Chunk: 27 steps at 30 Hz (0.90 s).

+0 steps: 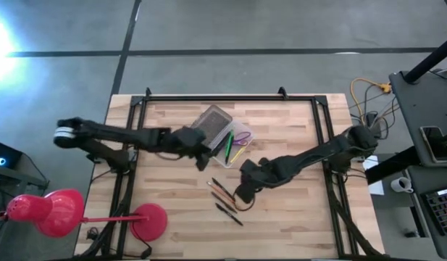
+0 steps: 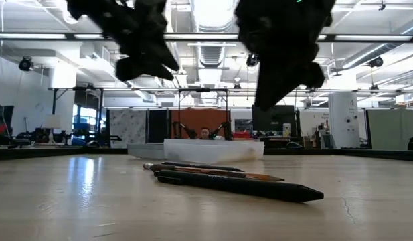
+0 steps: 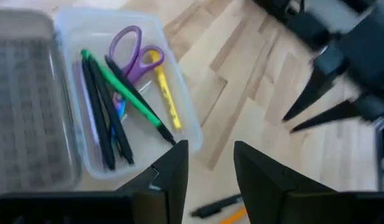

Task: Pick & place school supplies into a supply box
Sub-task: Put the black pen into the supply box

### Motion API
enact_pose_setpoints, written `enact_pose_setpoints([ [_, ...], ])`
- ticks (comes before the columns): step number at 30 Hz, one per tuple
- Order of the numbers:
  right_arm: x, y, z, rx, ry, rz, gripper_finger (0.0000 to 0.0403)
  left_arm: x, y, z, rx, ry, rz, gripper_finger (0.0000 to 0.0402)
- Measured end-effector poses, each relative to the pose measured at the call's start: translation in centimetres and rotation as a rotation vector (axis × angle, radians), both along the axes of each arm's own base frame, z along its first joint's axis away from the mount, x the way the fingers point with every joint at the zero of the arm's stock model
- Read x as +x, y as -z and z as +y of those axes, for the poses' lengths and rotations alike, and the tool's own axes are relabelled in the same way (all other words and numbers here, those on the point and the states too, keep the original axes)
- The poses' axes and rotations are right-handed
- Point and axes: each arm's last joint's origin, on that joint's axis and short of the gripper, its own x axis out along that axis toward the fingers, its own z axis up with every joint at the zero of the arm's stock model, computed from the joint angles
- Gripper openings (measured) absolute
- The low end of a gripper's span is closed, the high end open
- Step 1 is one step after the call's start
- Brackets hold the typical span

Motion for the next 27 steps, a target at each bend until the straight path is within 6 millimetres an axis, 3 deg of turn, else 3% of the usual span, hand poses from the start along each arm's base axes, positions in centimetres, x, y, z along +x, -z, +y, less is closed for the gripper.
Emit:
enact_pose_setpoints([
  [5, 2.7, 1.0, 0.7, 0.024, -0.01, 0.048, 0.0077, -2.7, 1.9, -2.0, -0.153, -0.084, -0.142, 0.0113],
  [11, 6.1, 1.9, 1.8, 0.049, -0.022, 0.103, 0.0115, -4.9, 3.7, -4.2, -0.288, -0.036, -0.271, 0.0113],
  [18, 8.6, 4.7, 2.5, 0.094, -0.014, 0.191, 0.014, -6.2, 3.1, -5.9, -0.333, 0.049, -0.311, 0.0113],
  [27, 9.9, 5.4, 1.3, 0.071, 0.018, 0.167, 0.0107, -7.7, 1.7, -7.8, -0.344, 0.172, -0.36, 0.0113],
])
